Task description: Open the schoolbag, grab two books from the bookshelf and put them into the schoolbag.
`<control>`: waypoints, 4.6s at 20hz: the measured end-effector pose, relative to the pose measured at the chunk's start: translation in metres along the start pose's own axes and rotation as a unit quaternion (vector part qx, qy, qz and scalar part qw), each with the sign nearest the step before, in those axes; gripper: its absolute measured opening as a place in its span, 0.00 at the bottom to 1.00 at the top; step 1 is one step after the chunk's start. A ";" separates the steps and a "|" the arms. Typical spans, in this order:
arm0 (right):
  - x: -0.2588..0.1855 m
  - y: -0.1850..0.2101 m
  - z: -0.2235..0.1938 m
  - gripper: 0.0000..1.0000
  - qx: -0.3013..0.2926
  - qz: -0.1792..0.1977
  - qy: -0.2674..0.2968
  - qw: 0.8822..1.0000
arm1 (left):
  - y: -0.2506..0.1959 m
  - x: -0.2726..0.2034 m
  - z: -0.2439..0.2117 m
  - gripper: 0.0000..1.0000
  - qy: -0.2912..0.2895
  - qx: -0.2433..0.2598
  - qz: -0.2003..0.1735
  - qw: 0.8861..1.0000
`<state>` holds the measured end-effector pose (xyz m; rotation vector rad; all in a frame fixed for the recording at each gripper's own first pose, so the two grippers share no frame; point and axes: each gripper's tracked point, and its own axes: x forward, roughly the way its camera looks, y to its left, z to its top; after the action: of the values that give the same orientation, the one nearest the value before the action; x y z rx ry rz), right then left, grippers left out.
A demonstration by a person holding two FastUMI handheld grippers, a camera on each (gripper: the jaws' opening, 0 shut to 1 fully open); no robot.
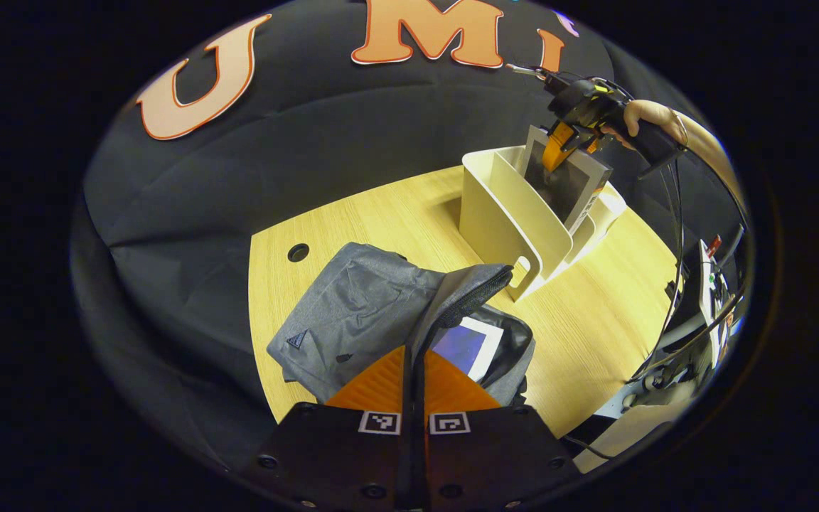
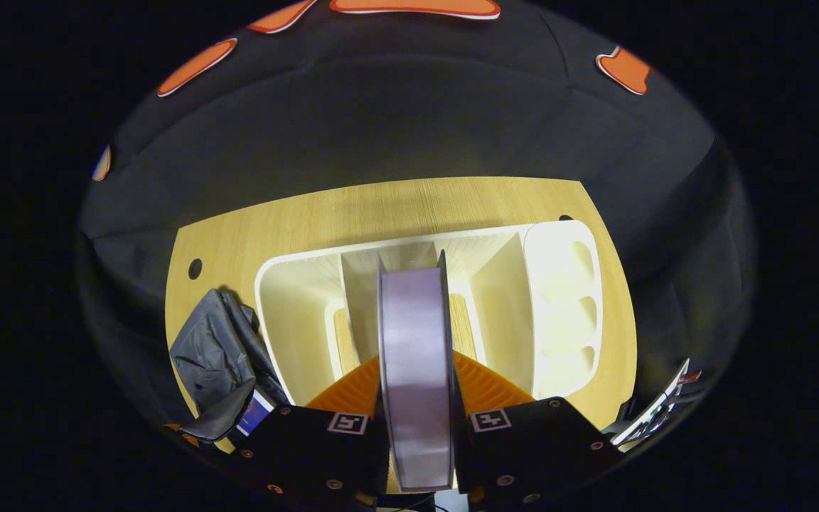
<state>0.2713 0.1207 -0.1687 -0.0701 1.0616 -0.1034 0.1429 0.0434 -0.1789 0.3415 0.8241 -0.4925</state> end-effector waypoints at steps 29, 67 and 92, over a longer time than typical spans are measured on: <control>-0.174 0.090 -0.182 0.36 0.151 0.216 -0.134 0.955 | 0.028 -0.029 0.042 0.01 -0.024 0.102 -0.013 0.994; 0.004 0.214 -0.252 0.98 0.403 0.270 -0.041 0.874 | -0.008 -0.056 0.043 0.01 -0.036 0.160 -0.009 0.986; -0.027 -0.044 -0.253 0.98 0.118 0.101 -0.099 0.983 | -0.170 -0.002 0.002 0.99 -0.068 -0.063 -0.017 0.996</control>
<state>0.0346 0.0782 -0.2633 0.2379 0.8463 -0.0371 0.0513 -0.0987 -0.1927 0.1755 0.7260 -0.4869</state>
